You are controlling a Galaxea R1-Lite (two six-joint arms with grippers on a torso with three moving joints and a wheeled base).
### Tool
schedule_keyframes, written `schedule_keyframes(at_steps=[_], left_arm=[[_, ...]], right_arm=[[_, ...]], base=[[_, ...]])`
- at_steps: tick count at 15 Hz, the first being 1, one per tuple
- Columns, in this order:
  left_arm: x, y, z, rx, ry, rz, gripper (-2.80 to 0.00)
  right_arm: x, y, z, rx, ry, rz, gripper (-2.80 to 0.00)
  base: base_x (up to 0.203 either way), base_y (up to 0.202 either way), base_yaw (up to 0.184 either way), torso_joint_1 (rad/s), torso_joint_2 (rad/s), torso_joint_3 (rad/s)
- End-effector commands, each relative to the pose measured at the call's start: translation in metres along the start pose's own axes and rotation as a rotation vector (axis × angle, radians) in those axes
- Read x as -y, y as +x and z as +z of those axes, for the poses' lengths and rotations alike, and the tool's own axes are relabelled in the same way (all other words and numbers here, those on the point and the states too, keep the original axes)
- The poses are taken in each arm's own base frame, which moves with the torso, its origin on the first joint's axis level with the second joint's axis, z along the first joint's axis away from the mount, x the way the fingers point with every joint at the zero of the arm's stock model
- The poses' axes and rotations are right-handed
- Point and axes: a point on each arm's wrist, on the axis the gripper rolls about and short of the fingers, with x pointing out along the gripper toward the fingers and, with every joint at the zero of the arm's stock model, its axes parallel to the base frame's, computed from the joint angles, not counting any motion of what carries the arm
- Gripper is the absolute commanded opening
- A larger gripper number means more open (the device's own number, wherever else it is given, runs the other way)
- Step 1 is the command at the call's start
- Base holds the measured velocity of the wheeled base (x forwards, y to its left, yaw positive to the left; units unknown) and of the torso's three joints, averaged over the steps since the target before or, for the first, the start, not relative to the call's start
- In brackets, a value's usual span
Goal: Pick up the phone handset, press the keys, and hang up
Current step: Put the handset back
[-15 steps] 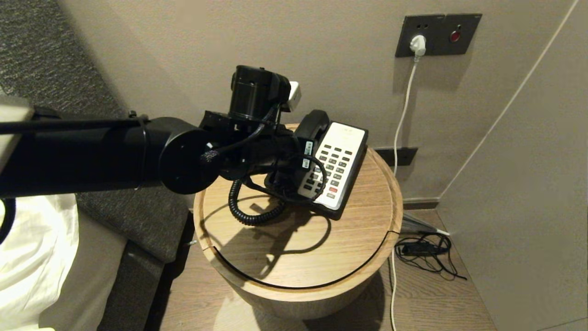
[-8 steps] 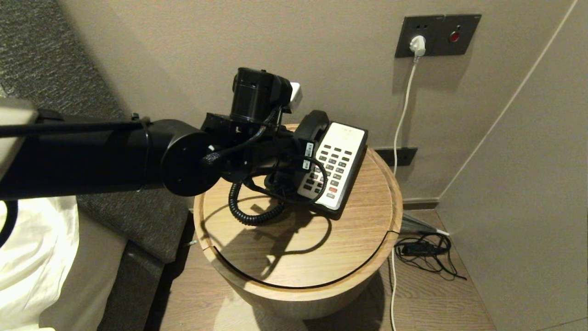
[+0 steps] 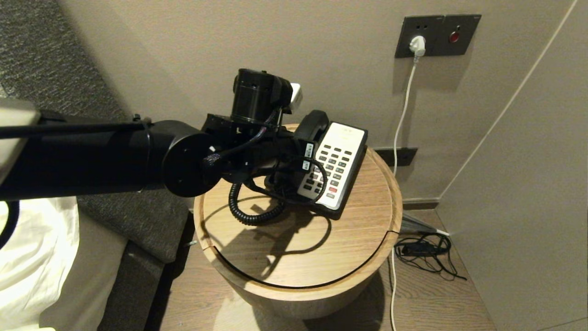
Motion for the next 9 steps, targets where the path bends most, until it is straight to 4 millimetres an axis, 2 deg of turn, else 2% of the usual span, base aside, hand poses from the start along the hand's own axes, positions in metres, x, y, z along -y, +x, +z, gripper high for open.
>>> schedule_keyframes(at_steps=[1, 6, 9], left_arm=[[-0.001, 0.0, -0.001, -0.008, 0.002, 0.001, -2.8], [-0.003, -0.001, 0.001, -0.005, 0.015, -0.022, -2.8], [-0.013, 0.001, 0.001, -0.014, 0.016, -0.03, -2.8]], right_arm=[[0.001, 0.001, -0.001, -0.014, 0.008, 0.0, -2.8], [0.0, 0.001, 0.0, -0.015, 0.009, 0.002, -2.8], [0.001, 0.001, -0.001, -0.016, 0.009, 0.002, -2.8]], base=[[0.0, 0.0, 0.0, 0.0, 0.0, 0.0], [0.0, 0.0, 0.0, 0.0, 0.0, 0.0], [0.0, 0.0, 0.0, 0.0, 0.0, 0.0]])
